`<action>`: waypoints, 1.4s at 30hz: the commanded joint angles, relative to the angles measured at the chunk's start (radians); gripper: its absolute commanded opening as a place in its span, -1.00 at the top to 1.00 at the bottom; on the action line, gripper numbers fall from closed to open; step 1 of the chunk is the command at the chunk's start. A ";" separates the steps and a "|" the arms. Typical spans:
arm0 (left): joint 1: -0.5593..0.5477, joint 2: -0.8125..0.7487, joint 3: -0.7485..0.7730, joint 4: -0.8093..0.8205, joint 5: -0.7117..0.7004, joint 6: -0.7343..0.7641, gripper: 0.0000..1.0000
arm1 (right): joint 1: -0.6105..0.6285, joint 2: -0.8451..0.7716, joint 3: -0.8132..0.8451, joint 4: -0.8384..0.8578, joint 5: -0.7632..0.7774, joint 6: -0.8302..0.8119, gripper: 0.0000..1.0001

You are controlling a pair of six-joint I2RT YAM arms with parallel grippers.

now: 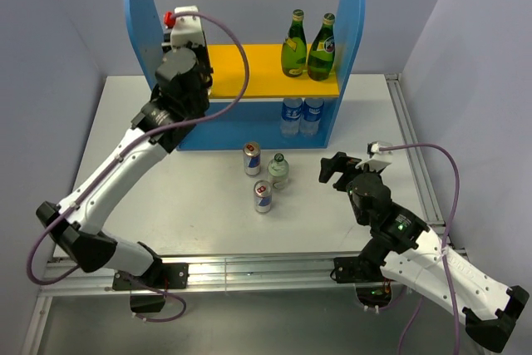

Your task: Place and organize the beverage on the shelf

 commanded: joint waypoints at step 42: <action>0.276 0.034 0.108 0.034 0.152 -0.083 -0.85 | 0.005 -0.011 -0.005 0.005 0.042 0.028 -0.93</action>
